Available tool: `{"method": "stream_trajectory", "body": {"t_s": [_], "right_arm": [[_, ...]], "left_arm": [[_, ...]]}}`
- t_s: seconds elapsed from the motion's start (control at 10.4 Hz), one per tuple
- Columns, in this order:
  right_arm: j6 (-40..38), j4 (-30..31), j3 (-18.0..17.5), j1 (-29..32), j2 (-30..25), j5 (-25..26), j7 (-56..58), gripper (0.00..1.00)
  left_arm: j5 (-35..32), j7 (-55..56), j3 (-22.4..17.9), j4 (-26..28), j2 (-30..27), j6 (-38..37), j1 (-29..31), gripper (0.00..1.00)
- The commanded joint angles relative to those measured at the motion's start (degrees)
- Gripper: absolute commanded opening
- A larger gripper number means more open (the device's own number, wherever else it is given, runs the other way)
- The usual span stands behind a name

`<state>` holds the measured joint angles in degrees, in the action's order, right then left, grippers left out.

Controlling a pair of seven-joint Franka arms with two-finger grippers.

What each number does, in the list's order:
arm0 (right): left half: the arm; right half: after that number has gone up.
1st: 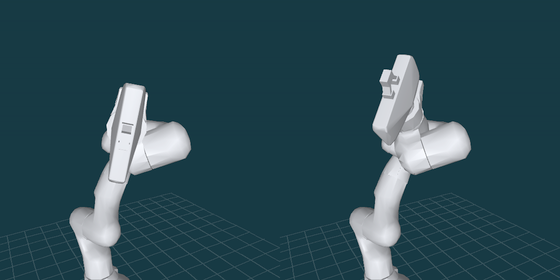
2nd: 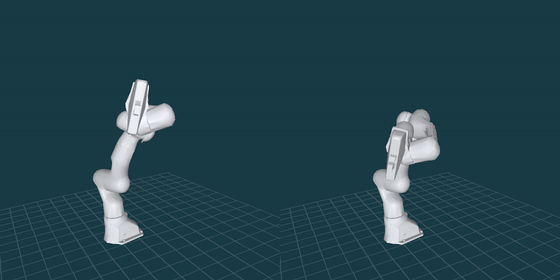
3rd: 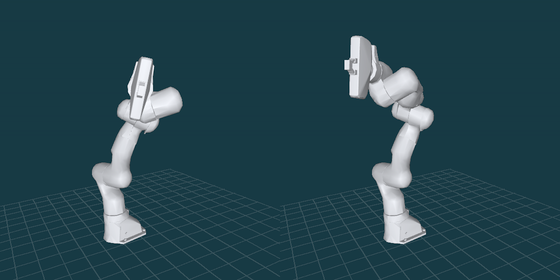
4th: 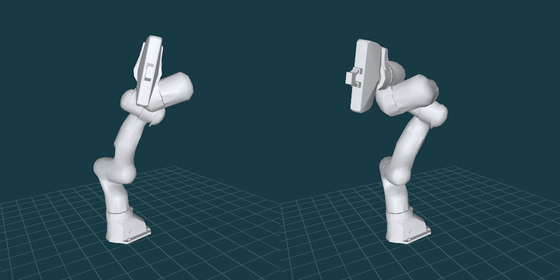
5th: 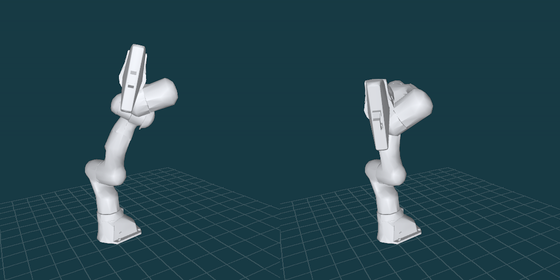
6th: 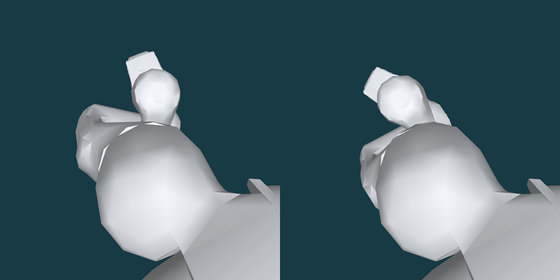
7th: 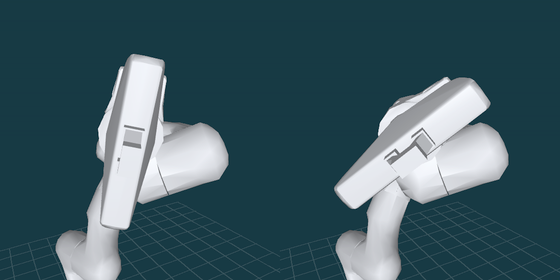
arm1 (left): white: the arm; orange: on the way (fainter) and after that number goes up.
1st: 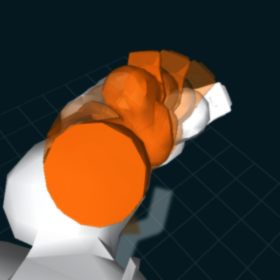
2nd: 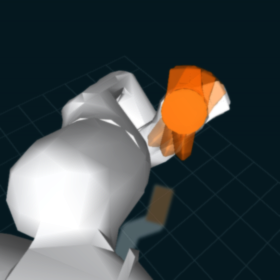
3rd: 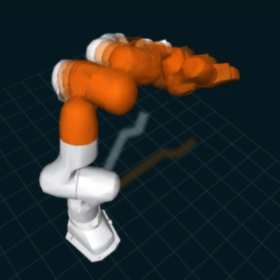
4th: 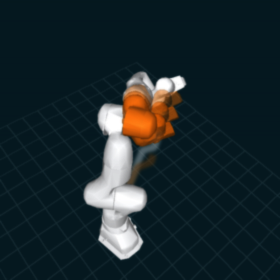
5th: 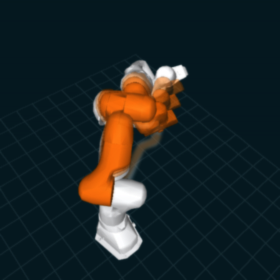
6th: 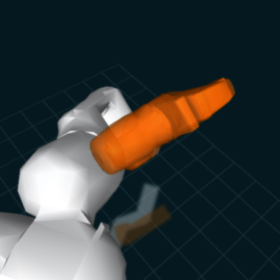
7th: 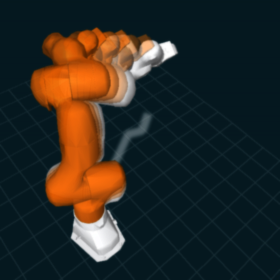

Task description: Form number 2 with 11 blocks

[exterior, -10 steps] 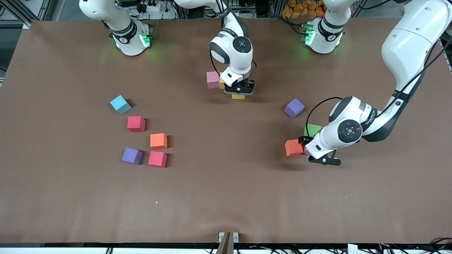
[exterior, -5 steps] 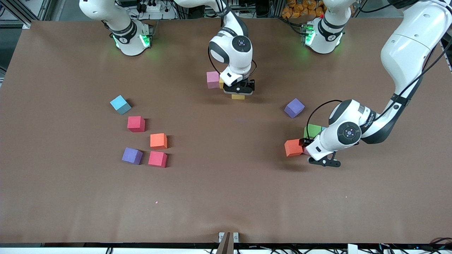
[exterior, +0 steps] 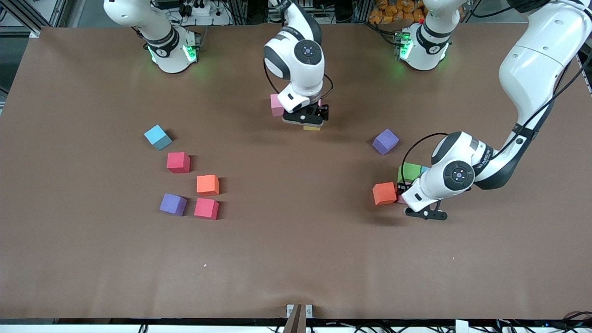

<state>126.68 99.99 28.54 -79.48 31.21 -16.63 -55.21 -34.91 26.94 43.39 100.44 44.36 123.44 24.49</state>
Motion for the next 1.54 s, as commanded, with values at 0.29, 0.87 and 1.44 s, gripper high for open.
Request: {"method": "stream_trajectory", "body": {"t_s": [0.29, 0.87, 1.44], "right_arm": [[-6.6, 1.6, 13.3, 4.2, -2.8, 0.2, 16.8, 1.00], [-7.4, 5.7, 13.5, 15.8, -3.1, 0.2, 39.8, 1.00], [-1.6, 10.4, 13.5, 21.1, -2.8, -0.2, 52.3, 1.00]], "left_arm": [[7.8, 5.2, 6.2, 0.1, -9.5, -7.7, 0.4, 0.24], [12.4, 17.4, 9.8, 0.0, -7.1, -8.7, -8.8, 0.24], [12.6, 30.3, 2.3, 0.2, -4.0, -2.9, -24.8, 0.25]]}}
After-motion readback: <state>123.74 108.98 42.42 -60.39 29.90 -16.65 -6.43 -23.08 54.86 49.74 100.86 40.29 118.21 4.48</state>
